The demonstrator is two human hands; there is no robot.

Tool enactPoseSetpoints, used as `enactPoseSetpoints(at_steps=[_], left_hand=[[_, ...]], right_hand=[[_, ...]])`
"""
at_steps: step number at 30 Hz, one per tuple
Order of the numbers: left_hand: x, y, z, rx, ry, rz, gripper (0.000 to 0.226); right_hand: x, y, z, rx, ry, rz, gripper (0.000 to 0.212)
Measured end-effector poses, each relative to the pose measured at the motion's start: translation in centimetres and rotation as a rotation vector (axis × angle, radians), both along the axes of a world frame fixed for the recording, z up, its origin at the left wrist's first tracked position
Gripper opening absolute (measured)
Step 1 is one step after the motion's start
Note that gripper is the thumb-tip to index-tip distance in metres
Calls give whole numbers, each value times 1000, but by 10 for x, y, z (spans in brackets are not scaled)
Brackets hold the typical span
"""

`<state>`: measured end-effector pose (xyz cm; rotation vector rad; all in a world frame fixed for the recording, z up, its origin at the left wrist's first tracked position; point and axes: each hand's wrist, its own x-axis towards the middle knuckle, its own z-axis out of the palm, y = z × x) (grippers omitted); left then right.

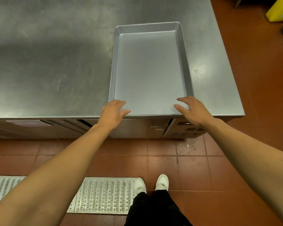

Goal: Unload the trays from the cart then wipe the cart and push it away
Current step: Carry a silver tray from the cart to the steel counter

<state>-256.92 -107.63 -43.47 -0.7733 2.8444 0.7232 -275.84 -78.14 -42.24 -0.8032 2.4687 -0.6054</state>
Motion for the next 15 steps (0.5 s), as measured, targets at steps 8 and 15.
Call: enactPoseSetpoints(at_steps=[8,15], left_hand=[[-11,-3,25,-47,29,-3,52],[0,1,16,-20,-154,19,49]], right_hand=[[-5,-1,29,0,37,9,54],[-2,11,22,99,-10,17,39]])
